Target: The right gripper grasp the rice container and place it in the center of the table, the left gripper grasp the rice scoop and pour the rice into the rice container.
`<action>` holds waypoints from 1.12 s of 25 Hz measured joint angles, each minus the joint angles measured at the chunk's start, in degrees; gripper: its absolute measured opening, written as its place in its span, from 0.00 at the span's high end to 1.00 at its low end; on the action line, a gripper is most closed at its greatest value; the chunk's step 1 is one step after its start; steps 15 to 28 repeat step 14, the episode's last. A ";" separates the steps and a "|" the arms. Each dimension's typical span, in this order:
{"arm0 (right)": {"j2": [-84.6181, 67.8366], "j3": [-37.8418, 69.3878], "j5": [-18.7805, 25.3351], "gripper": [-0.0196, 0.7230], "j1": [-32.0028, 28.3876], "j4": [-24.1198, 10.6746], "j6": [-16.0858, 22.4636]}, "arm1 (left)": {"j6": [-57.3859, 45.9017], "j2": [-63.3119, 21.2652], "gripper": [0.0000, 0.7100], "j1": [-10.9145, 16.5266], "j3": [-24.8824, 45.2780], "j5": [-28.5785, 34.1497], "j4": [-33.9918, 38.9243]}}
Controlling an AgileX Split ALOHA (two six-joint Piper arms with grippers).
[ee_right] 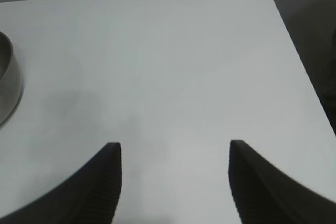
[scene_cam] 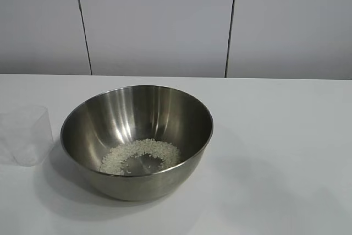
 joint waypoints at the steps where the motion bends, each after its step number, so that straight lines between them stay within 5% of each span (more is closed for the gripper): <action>1: 0.00 0.00 0.00 0.42 0.00 0.00 0.00 | -0.62 0.00 0.59 0.00 0.00 -0.13 0.00; 28: 0.00 0.00 -0.01 0.42 0.00 0.11 0.00 | -2.22 0.00 0.59 0.00 0.00 -0.24 1.33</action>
